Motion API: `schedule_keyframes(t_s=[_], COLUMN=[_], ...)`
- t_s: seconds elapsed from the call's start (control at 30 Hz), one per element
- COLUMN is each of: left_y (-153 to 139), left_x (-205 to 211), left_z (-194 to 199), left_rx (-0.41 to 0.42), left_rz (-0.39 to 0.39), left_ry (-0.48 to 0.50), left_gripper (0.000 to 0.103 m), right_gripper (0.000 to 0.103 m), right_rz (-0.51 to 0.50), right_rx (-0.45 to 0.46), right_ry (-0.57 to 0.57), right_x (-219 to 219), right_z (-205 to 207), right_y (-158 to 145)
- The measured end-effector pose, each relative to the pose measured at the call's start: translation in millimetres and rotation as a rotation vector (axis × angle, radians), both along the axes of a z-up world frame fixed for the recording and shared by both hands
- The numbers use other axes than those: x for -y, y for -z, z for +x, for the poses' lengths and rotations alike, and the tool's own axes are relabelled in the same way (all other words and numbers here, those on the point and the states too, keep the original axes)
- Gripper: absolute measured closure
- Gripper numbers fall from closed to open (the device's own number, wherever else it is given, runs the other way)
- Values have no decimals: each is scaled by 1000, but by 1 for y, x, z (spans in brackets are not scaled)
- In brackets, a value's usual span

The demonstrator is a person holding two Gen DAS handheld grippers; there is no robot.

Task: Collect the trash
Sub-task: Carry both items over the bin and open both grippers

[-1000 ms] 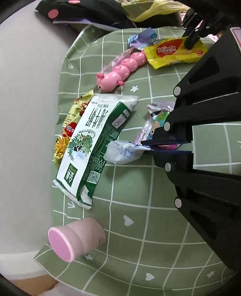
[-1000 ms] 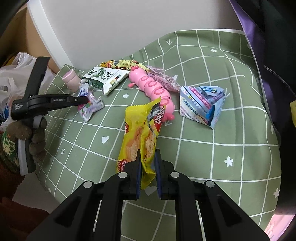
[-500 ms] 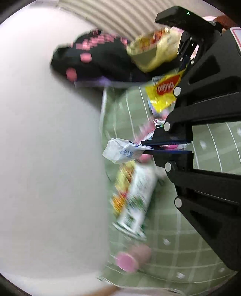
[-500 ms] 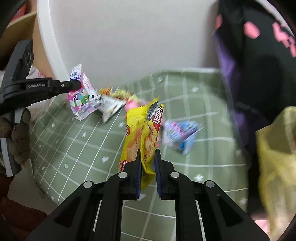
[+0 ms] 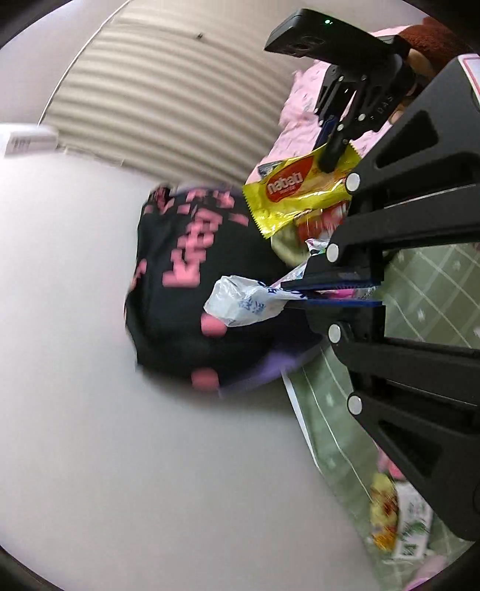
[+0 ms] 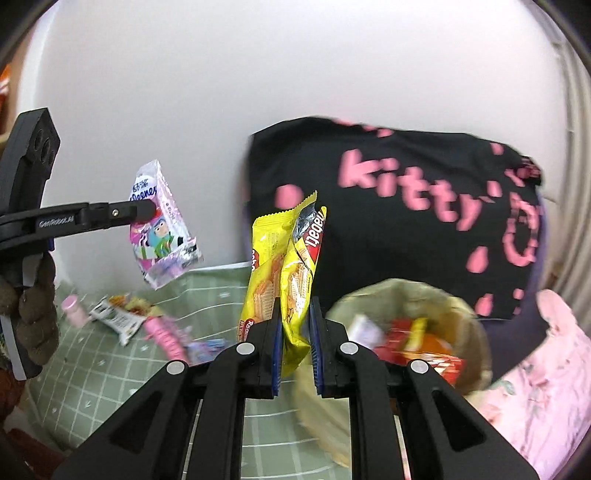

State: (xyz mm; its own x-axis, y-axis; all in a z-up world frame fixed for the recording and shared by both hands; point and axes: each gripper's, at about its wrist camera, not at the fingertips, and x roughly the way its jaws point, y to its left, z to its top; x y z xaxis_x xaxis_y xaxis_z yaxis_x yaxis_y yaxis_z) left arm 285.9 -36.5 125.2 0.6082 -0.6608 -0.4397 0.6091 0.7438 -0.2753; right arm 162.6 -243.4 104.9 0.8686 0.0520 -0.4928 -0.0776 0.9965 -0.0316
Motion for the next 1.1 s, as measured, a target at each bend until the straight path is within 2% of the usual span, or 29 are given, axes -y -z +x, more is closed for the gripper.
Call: schedule_keyframes(t_s=[0.27, 0.57, 0.7, 0.87, 0.97, 1.1], left_y=[-1, 17, 30, 68, 95, 120], left_x=[68, 124, 149, 193, 215, 237], left_z=[7, 36, 44, 58, 65, 72], left_rx=[10, -34, -65, -141, -169, -178], left_rz=[28, 40, 66, 167, 237, 308], left_ry=[131, 195, 232, 285, 297, 302], left_gripper=[99, 99, 99, 99, 99, 99], right_gripper=[90, 90, 90, 90, 90, 90], right_rz=[24, 30, 31, 32, 11, -24], right_rx=[15, -23, -129, -295, -343, -370], right_ry=[145, 260, 263, 215, 185, 149], right_x=[55, 112, 133, 144, 144, 146], right_z=[-21, -18, 3, 42, 60, 76], right_y=[-7, 3, 27, 77, 97, 106])
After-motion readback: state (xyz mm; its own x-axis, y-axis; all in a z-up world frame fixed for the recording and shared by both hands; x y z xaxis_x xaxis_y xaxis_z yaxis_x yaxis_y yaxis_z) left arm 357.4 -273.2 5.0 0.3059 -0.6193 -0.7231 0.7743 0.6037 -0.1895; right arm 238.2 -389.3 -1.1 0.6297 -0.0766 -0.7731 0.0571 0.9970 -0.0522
